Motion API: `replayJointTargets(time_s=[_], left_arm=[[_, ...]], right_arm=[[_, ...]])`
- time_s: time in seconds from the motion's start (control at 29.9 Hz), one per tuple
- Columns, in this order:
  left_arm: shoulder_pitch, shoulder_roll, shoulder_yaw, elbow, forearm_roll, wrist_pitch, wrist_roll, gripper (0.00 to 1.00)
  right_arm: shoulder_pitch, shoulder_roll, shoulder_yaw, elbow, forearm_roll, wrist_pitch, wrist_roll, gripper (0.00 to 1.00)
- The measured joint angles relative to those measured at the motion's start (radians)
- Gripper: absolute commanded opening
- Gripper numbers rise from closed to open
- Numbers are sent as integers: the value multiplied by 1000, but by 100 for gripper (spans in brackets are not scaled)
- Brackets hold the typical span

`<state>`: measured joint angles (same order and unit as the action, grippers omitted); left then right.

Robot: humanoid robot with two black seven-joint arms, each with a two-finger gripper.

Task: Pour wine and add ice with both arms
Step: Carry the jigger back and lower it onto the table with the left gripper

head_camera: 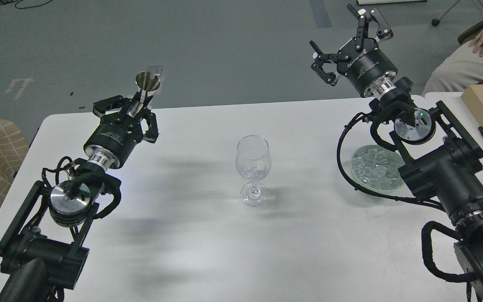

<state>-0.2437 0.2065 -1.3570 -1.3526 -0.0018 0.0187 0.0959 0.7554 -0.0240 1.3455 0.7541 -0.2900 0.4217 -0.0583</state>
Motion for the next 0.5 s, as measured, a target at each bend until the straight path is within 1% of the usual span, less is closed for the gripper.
replayJointTargets(time_s=[0.13,0.37,0.5], left_arm=[[1,-31,-50,95,-43,-46,-7,10],[3,-75,-100,170,-50,-83,-13,11],[3,-76,-105,237,-63,-124,-12,13]], right_arm=[[-1,1,0,-1,0,0,0,100],[2,1,0,-1,0,0,0,100],[4,0,0,-3,0,0,0,100]])
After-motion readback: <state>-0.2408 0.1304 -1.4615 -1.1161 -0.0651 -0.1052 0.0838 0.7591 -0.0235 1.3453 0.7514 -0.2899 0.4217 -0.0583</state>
